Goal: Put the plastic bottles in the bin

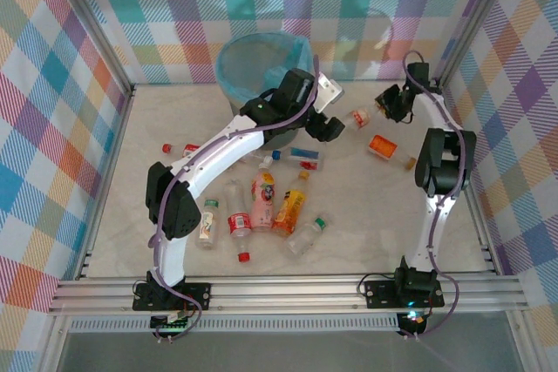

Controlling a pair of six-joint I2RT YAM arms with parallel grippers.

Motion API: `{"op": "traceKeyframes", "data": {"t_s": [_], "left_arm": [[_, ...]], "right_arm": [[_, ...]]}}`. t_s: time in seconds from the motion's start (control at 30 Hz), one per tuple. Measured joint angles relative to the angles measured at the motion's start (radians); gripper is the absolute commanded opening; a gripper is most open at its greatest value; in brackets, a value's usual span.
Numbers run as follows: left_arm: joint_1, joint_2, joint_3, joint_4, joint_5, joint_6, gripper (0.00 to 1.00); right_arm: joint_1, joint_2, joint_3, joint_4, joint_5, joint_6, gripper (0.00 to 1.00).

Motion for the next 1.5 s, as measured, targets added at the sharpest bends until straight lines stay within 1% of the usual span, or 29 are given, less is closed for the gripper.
{"op": "traceKeyframes", "data": {"t_s": [0.23,0.3,0.4,0.53,0.67,0.87,1.0,1.1,1.2,1.3,1.4,1.5], "left_arm": [[0.006,-0.041,0.0,-0.011,-0.028,-0.056,0.88],[0.007,-0.069,0.0,-0.011,-0.042,-0.073,0.88],[0.013,-0.121,-0.001,-0.01,-0.058,-0.101,0.88],[0.025,-0.205,-0.01,-0.004,-0.069,-0.146,0.87],[0.042,-0.287,-0.035,0.02,-0.071,-0.177,0.87],[0.068,-0.376,-0.089,0.054,-0.091,-0.226,0.87],[0.093,-0.418,-0.137,0.072,-0.111,-0.262,0.87],[0.117,-0.436,-0.154,0.076,-0.117,-0.291,0.87],[0.142,-0.448,-0.161,0.077,-0.116,-0.316,0.87],[0.168,-0.456,-0.161,0.076,-0.114,-0.343,0.87],[0.206,-0.462,-0.161,0.076,-0.107,-0.374,0.87],[0.259,-0.466,-0.165,0.077,-0.093,-0.411,0.87]], "right_arm": [[0.057,-0.184,-0.024,0.07,0.08,-0.004,0.11],[0.072,-0.232,-0.055,0.092,0.101,-0.004,0.08],[0.102,-0.291,-0.094,0.107,0.15,-0.023,0.07],[0.156,-0.352,-0.114,0.111,0.243,-0.073,0.05],[0.222,-0.424,-0.119,0.113,0.354,-0.147,0.03],[0.323,-0.524,-0.105,0.127,0.51,-0.295,0.03],[0.385,-0.56,-0.07,0.141,0.598,-0.417,0.03],[0.425,-0.568,-0.021,0.142,0.639,-0.505,0.03],[0.468,-0.57,0.035,0.16,0.662,-0.601,0.04],[0.52,-0.57,0.094,0.193,0.655,-0.695,0.05],[0.571,-0.57,0.155,0.231,0.605,-0.774,0.05],[0.608,-0.544,0.252,0.26,0.522,-0.827,0.05]]}}
